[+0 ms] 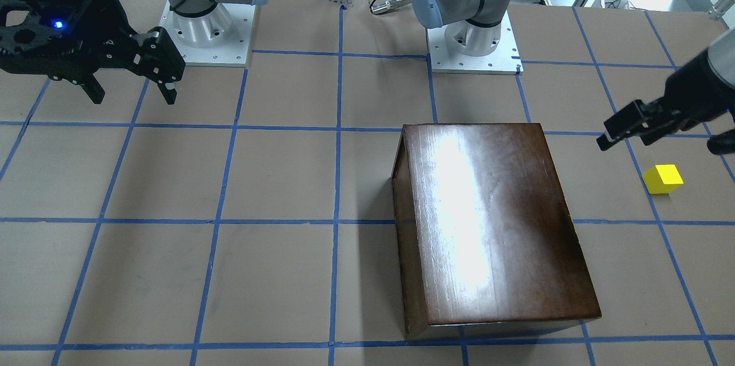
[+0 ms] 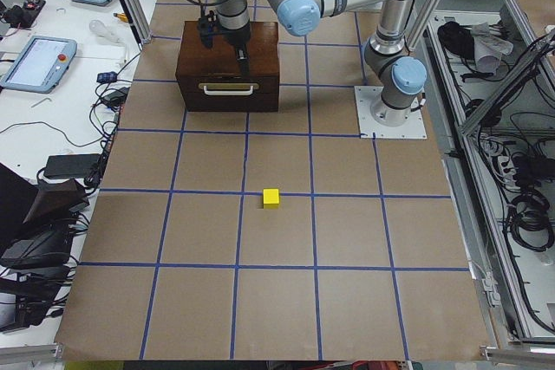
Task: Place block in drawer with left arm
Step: 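Move the left gripper beside the cabinet toward the drawer's white handle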
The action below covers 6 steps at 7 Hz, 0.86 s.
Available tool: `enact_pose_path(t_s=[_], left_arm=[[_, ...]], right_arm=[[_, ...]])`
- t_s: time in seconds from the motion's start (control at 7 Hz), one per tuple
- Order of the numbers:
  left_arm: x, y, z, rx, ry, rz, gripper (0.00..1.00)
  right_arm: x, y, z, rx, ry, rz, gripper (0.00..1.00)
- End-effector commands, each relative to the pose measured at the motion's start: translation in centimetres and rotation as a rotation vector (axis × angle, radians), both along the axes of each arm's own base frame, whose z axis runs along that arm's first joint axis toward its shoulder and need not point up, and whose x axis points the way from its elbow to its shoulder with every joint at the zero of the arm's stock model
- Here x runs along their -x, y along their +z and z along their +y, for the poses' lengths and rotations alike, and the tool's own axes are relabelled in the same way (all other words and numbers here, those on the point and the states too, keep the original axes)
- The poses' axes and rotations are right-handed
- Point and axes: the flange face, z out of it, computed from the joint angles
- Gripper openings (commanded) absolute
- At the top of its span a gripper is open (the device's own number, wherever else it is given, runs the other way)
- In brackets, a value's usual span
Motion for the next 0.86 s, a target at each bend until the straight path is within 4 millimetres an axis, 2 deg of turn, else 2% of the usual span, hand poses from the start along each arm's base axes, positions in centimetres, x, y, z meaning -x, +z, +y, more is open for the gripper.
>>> enact_pose_path(t_s=[0.0, 0.29, 0.71], left_arm=[[-3.5, -6.1, -2.6, 0.006, -0.09, 0.009, 0.91], [-4.2, -9.5, -4.4, -0.001, -0.118, 0.025, 0.91], [-4.1, -12.1, -5.5, -0.002, -0.194, 0.064, 0.9]], right_arm=[[0.0, 0.1, 0.1, 0.002, 0.0, 0.0, 1.0], [0.0, 0.1, 0.1, 0.002, 0.0, 0.0, 1.0], [0.1, 0.0, 0.0, 0.0, -0.001, 0.0, 1.0]])
